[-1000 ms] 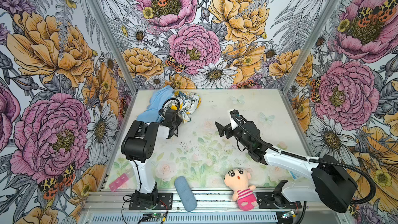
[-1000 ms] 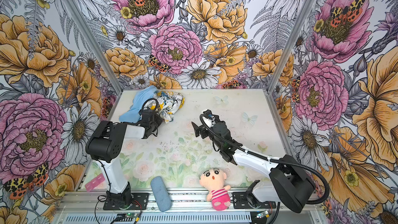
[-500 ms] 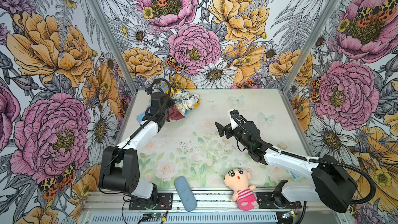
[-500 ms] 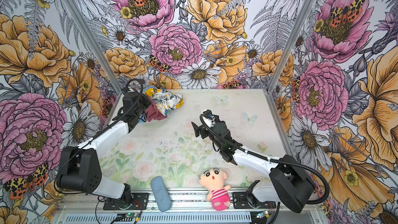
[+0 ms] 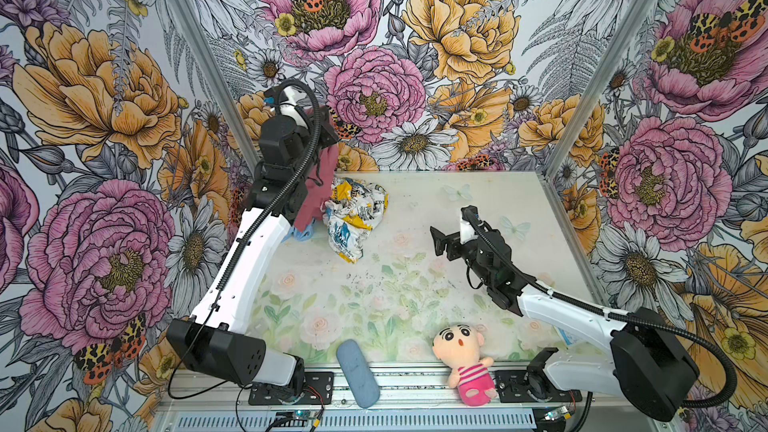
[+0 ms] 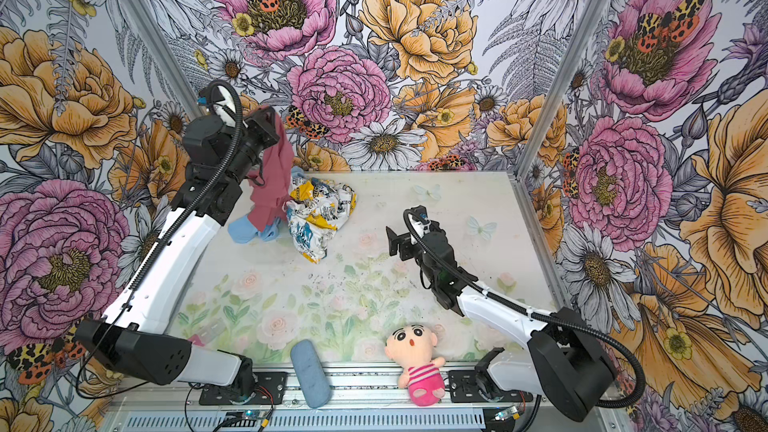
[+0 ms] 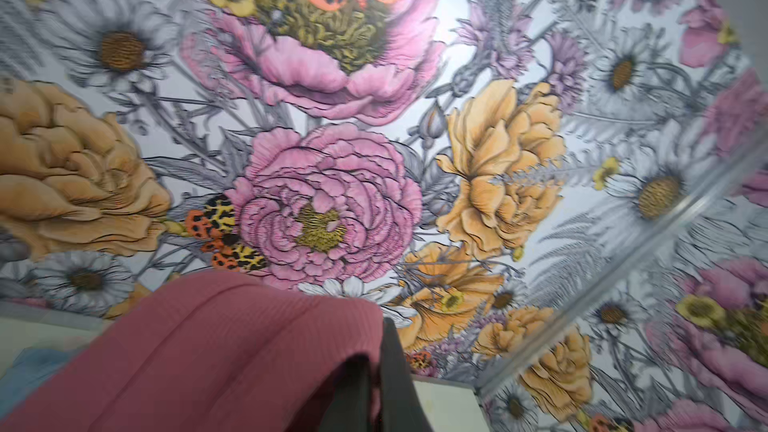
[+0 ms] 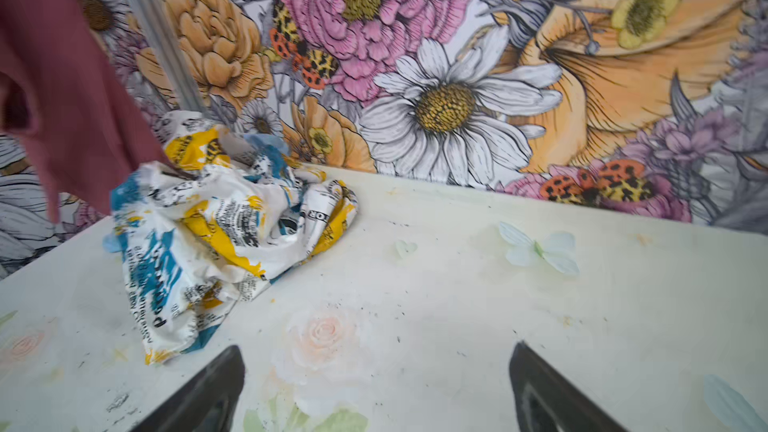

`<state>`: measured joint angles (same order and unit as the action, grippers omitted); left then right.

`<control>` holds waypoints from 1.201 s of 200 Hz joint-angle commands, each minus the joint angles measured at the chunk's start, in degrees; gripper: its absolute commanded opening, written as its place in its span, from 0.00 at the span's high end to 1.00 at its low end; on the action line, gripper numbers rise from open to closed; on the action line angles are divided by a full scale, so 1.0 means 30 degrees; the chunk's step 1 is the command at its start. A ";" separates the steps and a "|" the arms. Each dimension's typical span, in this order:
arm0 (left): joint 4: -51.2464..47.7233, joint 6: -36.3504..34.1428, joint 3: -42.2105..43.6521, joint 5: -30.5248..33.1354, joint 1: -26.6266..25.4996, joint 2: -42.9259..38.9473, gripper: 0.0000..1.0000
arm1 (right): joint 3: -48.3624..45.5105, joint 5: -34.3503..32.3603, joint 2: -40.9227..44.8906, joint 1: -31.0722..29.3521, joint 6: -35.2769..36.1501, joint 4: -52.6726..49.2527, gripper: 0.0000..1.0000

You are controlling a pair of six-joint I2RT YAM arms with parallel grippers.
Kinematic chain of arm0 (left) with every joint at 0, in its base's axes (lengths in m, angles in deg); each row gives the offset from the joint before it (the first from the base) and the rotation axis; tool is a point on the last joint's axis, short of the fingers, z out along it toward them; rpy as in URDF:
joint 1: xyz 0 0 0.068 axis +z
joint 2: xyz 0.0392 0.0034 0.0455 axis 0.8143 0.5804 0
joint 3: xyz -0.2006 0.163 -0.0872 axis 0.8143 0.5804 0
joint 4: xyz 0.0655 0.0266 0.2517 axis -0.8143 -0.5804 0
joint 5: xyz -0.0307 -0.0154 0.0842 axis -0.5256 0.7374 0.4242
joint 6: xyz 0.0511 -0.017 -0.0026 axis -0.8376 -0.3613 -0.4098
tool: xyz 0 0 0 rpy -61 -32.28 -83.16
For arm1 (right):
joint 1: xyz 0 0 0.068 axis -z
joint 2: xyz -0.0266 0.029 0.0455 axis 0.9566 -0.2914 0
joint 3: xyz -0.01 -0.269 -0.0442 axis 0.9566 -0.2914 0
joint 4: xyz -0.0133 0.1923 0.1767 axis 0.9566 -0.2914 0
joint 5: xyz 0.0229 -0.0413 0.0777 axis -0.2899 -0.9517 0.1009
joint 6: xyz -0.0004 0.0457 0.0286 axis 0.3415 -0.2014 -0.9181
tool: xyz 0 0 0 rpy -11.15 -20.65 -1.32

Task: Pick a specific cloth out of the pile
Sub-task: 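Lift the pink cloth with the left gripper and carry it across the table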

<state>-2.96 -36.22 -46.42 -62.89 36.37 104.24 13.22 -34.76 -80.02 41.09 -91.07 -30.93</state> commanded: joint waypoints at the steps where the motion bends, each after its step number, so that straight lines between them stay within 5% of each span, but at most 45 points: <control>1: -0.0507 -0.2076 -0.3249 -0.4162 -0.2712 0.2557 1.00 | 0.0857 -0.2594 0.1972 0.1733 -0.2472 -0.3988 0.00; 29: -0.2383 -0.3660 -0.9101 -0.5034 -0.5974 0.7106 1.00 | 0.0763 -0.5000 0.5830 0.3120 -0.2794 -0.7685 0.00; 63: -0.4799 -0.3546 -1.5603 -0.6128 -0.6813 1.2909 1.00 | 0.0482 -0.5400 1.0481 0.4219 -0.3131 -1.2242 0.01; 122: -0.4970 -0.3741 -1.4030 -1.2538 -0.6661 1.7812 1.00 | 0.1205 -0.5584 1.3401 0.4465 -0.2930 -1.6253 0.01; 130: -0.4964 -0.3915 -1.3282 -1.3185 -0.6664 1.8012 0.81 | 0.1251 -0.5655 1.3286 0.4496 -0.2883 -1.6235 0.00; 147: -0.5160 -0.5202 -1.0952 -1.2851 -0.6717 1.7177 0.45 | 0.1615 -0.5796 1.2326 0.4726 -0.2840 -1.6172 0.01; 152: -0.5162 -0.5757 -1.0003 -1.2375 -0.6704 1.6554 0.12 | 0.1795 -0.5789 1.1859 0.4844 -0.2825 -1.6196 0.01; 155: -0.5132 -0.6055 -0.9397 -1.1935 -0.6695 1.6078 0.02 | 0.1911 -0.5779 1.1558 0.4937 -0.2800 -1.6161 0.01; 200: -0.6338 -0.8352 -0.1407 -0.7235 -0.5293 0.7959 0.01 | 0.3889 -0.2648 0.5136 0.6422 -0.2015 -1.4086 0.00; 240: -1.3262 -1.0956 -0.1019 -0.4560 -0.5452 0.5456 0.01 | 0.6889 0.1424 -0.2161 0.6451 -0.0750 -1.2600 0.01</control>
<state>-29.86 -62.64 -49.76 -83.47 21.33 122.43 29.48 -40.14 -77.95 60.63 -96.06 -72.87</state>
